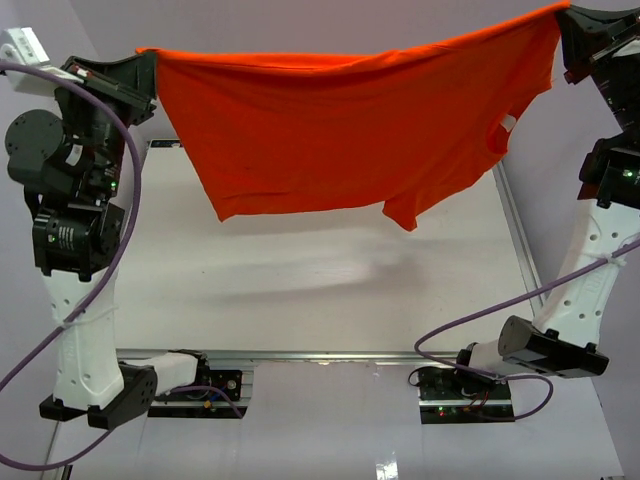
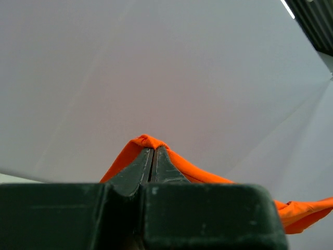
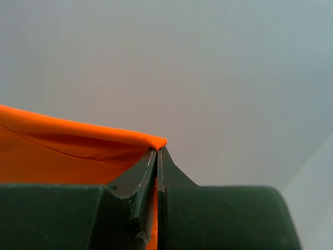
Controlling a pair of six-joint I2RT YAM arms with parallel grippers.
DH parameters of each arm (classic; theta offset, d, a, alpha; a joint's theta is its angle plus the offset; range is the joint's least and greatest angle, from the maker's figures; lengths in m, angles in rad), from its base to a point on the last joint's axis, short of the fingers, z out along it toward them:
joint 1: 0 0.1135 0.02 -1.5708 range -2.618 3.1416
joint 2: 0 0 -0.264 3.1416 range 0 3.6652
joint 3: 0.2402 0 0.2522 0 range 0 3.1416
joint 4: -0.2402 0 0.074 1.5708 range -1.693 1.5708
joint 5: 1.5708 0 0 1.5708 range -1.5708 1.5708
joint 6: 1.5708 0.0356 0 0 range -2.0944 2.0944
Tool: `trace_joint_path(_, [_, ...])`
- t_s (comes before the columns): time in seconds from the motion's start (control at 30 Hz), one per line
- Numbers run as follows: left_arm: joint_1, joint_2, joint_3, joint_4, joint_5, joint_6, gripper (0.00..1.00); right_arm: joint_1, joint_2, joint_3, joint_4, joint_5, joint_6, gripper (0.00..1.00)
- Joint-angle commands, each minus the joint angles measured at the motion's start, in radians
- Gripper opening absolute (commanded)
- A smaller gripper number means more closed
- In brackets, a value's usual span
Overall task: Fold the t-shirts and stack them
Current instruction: Flatten the tshirt out
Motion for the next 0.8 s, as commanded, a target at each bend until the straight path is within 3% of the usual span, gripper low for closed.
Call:
trace_joint_path(0.0, [0.005,-0.054,-0.022,0.054,-0.037,-0.011,0.08,-0.008,-0.048,0.059,0.111,0.051,0.064,0.06])
trace_joint_path(0.3, [0.006,-0.113,-0.084,0.06,-0.08,0.011,0.08,-0.008,-0.124,-0.011,0.127,0.065,0.118,0.06])
trace_joint_path(0.5, [0.005,-0.129,-0.192,0.085,-0.092,0.011,0.08,0.001,-0.183,-0.275,0.174,0.039,0.186,0.06])
trace_joint_path(0.77, [0.006,-0.128,-0.545,0.252,-0.114,0.018,0.08,0.097,-0.155,-0.657,0.177,0.085,0.141,0.06])
